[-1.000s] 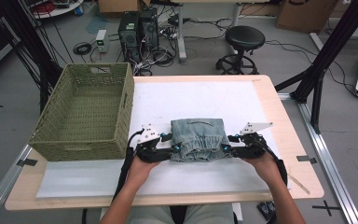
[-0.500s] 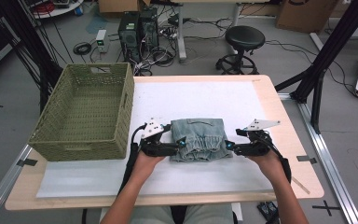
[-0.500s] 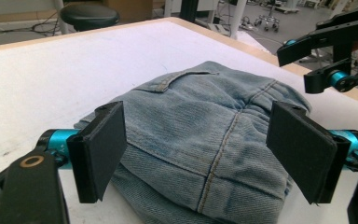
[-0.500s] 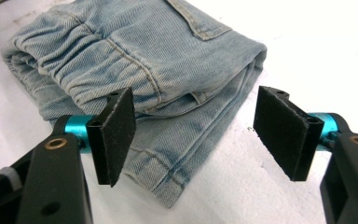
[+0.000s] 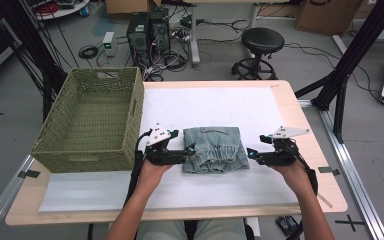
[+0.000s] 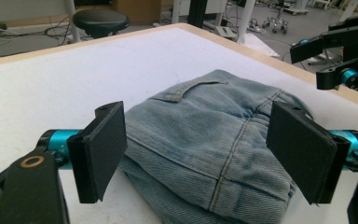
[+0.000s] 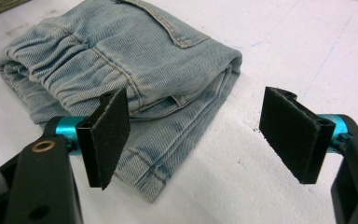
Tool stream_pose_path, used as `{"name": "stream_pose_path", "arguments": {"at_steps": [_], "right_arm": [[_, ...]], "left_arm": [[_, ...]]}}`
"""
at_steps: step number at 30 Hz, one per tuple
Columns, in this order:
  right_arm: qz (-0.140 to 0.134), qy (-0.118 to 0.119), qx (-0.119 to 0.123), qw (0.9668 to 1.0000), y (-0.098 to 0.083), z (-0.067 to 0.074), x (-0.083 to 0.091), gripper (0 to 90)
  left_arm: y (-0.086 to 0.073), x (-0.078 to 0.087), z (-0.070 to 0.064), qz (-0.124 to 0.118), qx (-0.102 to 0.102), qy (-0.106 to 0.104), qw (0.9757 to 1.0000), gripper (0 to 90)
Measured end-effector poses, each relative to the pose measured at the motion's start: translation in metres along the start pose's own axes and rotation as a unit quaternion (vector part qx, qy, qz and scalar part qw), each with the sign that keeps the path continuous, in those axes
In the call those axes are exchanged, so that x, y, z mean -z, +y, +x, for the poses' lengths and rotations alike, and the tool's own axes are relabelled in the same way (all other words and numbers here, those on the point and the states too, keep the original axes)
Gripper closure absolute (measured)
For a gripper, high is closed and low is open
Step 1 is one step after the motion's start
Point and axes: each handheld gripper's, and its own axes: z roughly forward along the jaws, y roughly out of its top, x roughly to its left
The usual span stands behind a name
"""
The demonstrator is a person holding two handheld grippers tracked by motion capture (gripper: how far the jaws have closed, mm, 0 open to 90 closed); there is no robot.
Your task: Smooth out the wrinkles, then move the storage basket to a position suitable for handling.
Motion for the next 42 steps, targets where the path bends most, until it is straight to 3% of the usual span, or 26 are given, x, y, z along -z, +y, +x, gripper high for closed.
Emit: {"name": "stream_pose_path", "arguments": {"at_steps": [6,13,22,29,33,42], "right_arm": [[-0.001,0.002,-0.002,1.0,0.0,0.001,-0.001,24.5],[-0.013,-0.002,-0.007,0.9999,0.0,-0.003,0.005,24.2],[-0.016,-0.005,-0.008,0.9998,0.0,-0.004,0.008,24.2],[-0.018,-0.009,-0.007,0.9998,0.001,-0.005,0.01,24.2],[-0.022,-0.007,-0.006,0.9997,0.001,-0.004,0.011,24.2],[-0.033,-0.01,-0.014,0.9993,0.003,-0.004,0.016,24.2]], "left_arm": [[0.004,0.013,0.003,-0.012,-0.003,0.008,0.9999,20.3],[0.009,0.026,0.009,-0.007,-0.005,0.012,0.9999,20.3],[0.021,0.049,0.016,-0.025,-0.009,0.025,0.9993,20.3],[0.023,0.075,0.032,-0.042,0.001,0.055,0.9976,20.3],[0.024,0.096,0.043,-0.058,0.009,0.076,0.9954,20.3],[0.024,0.13,0.064,-0.061,0.011,0.116,0.9913,20.3]]}}
